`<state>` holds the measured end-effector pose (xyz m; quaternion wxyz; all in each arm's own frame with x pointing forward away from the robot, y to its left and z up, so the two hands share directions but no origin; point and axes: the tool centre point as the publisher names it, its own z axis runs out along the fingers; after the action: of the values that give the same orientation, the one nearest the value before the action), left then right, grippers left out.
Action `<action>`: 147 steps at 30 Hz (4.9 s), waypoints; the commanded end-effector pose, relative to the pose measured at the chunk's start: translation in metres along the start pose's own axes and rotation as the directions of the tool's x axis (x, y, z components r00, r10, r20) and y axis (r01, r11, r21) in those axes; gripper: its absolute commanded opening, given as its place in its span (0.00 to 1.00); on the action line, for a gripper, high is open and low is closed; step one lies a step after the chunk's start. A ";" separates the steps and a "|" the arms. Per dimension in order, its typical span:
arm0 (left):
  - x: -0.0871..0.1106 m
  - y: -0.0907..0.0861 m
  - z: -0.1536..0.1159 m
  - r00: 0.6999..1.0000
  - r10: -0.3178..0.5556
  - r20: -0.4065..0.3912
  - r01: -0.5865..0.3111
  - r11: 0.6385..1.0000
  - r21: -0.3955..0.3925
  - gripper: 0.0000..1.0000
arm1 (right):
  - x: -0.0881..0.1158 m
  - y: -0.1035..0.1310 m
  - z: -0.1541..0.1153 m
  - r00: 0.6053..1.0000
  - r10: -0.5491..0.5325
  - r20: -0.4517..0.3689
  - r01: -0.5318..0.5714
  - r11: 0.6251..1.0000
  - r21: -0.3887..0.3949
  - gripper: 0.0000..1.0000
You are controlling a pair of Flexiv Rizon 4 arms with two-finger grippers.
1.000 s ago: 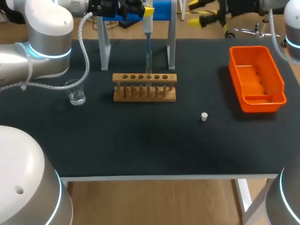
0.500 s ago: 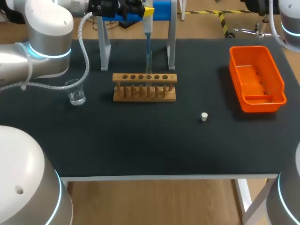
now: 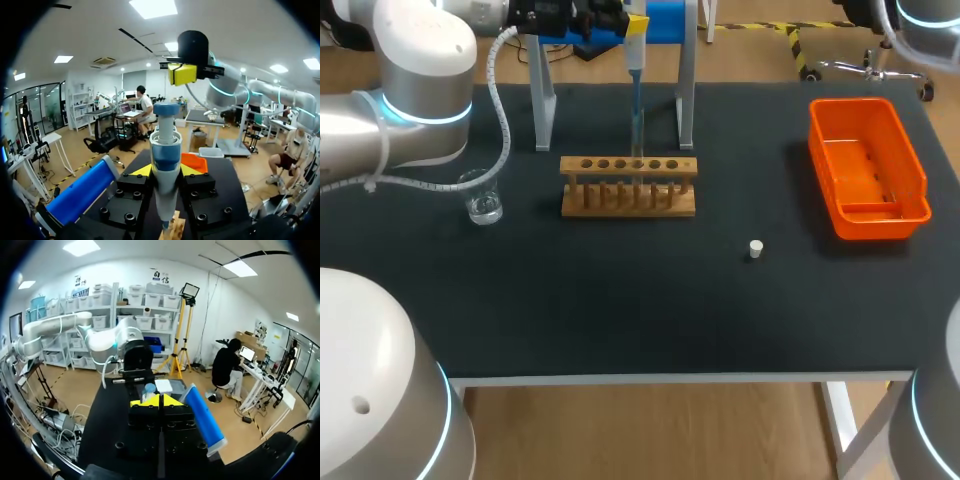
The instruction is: Invert the test tube, pick up the pipette, mount the tip to pipette, aspirate from beaker and dispense into the tube, eject the tip, return the pipette, and cap with the stopper.
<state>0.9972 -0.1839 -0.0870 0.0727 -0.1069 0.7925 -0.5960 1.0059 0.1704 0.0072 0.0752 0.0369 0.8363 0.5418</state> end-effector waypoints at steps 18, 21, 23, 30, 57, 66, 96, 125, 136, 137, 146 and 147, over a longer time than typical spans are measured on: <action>0.000 0.000 0.001 1.000 0.000 0.002 0.000 1.000 -0.001 0.00 | 0.003 0.024 0.044 0.995 0.062 -0.083 -0.065 0.998 -0.028 0.00; 0.000 0.000 0.001 1.000 0.000 0.002 0.000 1.000 -0.001 0.00 | 0.008 0.022 0.045 0.994 0.064 -0.087 -0.067 0.997 -0.033 0.00; 0.000 0.000 0.001 1.000 0.000 0.002 0.000 1.000 -0.001 0.00 | 0.012 0.021 0.046 0.994 0.064 -0.086 -0.067 0.997 -0.033 0.00; 0.000 0.000 0.001 1.000 0.000 0.002 0.000 1.000 -0.001 0.00 | 0.018 0.020 0.049 0.994 0.063 -0.095 -0.066 0.997 -0.027 0.00; 0.000 0.000 0.001 1.000 0.000 0.002 0.000 1.000 -0.001 0.00 | 0.023 0.005 0.060 0.991 0.078 -0.105 -0.078 0.997 0.006 0.00; 0.000 0.000 0.001 1.000 0.000 0.002 0.000 1.000 -0.001 0.00 | 0.025 0.003 0.060 0.991 0.080 -0.108 -0.079 0.997 0.013 0.00; 0.000 0.000 0.001 1.000 0.000 0.002 0.000 1.000 -0.001 0.00 | 0.024 0.003 0.059 0.991 0.078 -0.110 -0.078 0.997 0.009 0.00; 0.000 0.000 0.001 1.000 0.000 0.002 0.000 1.000 -0.001 0.00 | 0.030 -0.014 0.066 0.986 0.105 -0.129 -0.103 0.994 0.021 0.00; 0.000 0.000 0.001 1.000 0.000 0.002 0.000 1.000 -0.001 0.00 | 0.030 -0.018 0.067 0.985 0.111 -0.133 -0.108 0.994 0.026 0.00; 0.000 0.000 0.001 1.000 0.000 0.002 0.000 1.000 -0.001 0.00 | 0.030 -0.017 0.067 0.985 0.109 -0.134 -0.107 0.994 0.026 0.00; 0.000 0.000 0.001 1.000 0.000 0.002 0.000 1.000 -0.001 0.00 | 0.031 -0.003 0.060 0.990 0.067 -0.122 -0.066 0.998 0.010 0.00; 0.000 0.000 0.001 1.000 0.000 0.002 0.000 1.000 -0.001 0.00 | 0.031 -0.001 0.059 0.991 0.061 -0.121 -0.061 0.998 0.008 0.00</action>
<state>0.9970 -0.1841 -0.0890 0.0726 -0.1068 0.7929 -0.5955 0.9874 0.2291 -0.0207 0.0071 0.0308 0.8383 0.5444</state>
